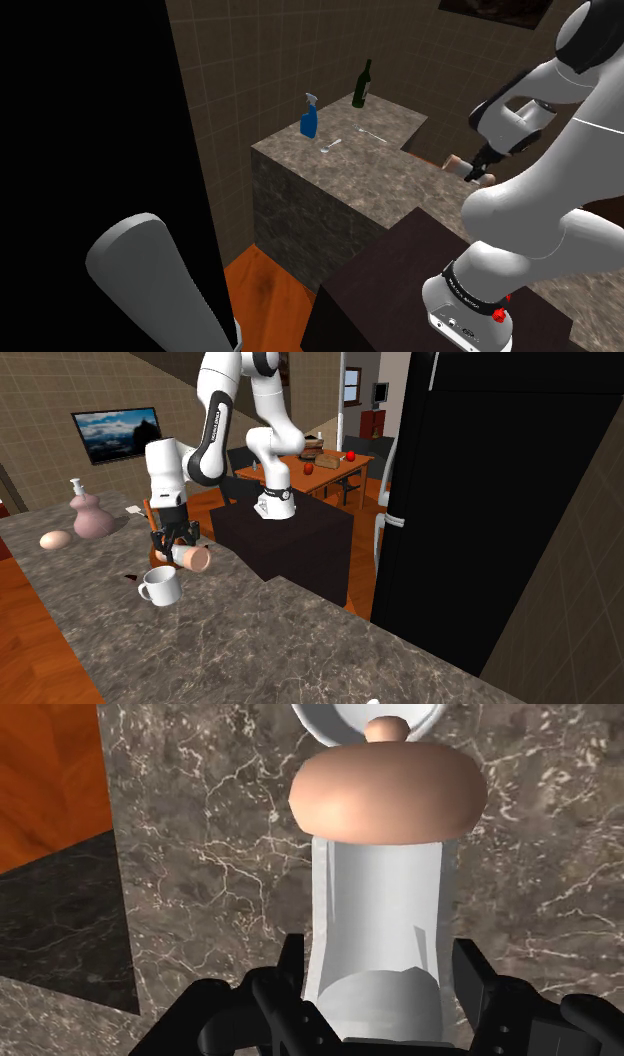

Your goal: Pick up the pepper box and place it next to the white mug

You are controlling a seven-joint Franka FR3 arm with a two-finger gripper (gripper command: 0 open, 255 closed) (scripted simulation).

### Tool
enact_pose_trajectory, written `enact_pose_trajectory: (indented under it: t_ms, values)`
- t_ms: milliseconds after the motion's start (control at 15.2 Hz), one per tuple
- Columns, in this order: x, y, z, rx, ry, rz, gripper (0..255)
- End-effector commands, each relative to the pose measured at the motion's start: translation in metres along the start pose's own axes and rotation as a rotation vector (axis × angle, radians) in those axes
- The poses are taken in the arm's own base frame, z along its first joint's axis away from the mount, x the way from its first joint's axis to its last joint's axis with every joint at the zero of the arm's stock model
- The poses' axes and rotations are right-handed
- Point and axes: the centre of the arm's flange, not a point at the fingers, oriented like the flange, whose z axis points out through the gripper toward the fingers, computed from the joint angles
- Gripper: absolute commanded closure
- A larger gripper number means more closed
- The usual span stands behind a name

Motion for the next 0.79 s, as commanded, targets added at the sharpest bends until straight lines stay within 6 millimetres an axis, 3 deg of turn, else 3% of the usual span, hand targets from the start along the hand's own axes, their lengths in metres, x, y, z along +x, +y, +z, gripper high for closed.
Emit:
enact_pose_trajectory:
  t_ms: [0,726]
  values:
    - [-0.028,0.003,-0.002,0.0,0.0,-0.003,255]
    - [-0.171,0.026,-0.017,0.0,0.0,-0.003,255]
